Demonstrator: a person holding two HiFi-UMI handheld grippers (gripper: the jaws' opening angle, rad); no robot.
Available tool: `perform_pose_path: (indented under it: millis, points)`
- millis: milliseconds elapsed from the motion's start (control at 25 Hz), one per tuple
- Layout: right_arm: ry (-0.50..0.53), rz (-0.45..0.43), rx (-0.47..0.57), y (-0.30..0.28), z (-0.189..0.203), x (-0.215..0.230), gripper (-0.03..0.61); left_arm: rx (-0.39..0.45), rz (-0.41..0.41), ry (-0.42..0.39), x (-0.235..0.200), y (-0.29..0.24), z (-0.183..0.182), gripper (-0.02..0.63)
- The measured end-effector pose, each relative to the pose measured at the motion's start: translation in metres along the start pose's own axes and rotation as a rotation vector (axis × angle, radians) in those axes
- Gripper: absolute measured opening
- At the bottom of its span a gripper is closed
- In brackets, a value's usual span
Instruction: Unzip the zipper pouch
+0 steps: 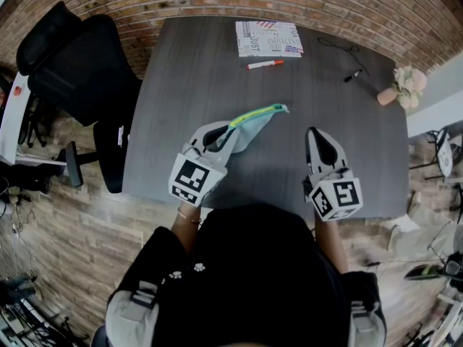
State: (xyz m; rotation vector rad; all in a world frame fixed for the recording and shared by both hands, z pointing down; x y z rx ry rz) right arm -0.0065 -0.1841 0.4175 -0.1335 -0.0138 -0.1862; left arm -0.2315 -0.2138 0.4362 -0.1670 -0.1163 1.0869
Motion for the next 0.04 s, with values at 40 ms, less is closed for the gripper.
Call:
perform_pose_path:
  millis: [40]
  points:
    - [0.001, 0.000, 0.000, 0.0001, 0.0002, 0.0002, -0.003, 0.002, -0.001, -0.008, -0.0004, 0.0000, -0.0006, 0.006]
Point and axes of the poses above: the fingertips, and each gripper's own axes: y backward along the fingers, x to its right, z out of its underside, the point moved 5 cm from there along y, backward along the fingers, and after that the axes turned 13 degrees about z, right-handed, at the moved point
